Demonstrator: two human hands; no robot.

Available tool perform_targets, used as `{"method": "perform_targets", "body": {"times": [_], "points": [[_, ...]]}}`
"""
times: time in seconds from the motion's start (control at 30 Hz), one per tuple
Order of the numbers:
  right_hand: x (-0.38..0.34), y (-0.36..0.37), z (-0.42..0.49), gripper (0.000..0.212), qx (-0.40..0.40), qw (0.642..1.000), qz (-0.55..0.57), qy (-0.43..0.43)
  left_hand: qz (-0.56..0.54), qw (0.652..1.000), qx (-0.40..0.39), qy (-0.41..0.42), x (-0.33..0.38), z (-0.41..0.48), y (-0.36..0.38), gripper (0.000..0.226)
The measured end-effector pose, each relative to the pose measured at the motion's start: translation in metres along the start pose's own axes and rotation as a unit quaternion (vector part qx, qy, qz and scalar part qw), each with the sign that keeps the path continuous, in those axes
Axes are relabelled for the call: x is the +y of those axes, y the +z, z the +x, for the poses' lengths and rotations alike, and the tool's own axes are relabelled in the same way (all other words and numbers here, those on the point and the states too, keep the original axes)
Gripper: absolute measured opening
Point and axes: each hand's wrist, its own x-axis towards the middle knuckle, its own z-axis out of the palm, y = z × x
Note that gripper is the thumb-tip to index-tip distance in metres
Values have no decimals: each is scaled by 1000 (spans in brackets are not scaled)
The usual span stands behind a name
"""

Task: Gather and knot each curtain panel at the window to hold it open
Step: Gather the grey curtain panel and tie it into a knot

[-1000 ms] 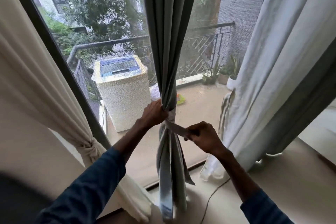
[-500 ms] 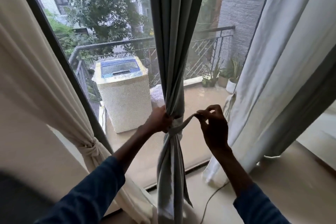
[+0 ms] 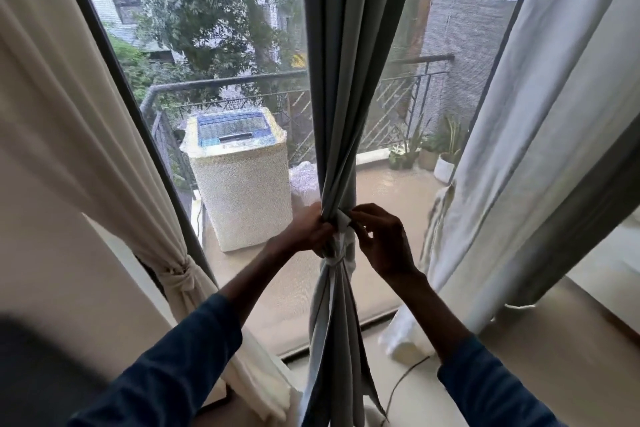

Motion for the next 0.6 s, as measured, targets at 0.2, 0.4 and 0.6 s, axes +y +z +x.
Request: {"method": "perform_targets", "body": {"times": [0.2, 0.4, 0.6], "points": [[4, -1, 0, 40, -84, 991, -102, -9, -32, 999, -23, 15, 2, 0, 1, 38], [2, -13, 20, 34, -198, 966, -159, -50, -54, 997, -58, 18, -2, -1, -2, 41], [-12, -26, 35, 19, -339, 938, -71, 22, -57, 995, -79, 26, 3, -4, -8, 36]]}}
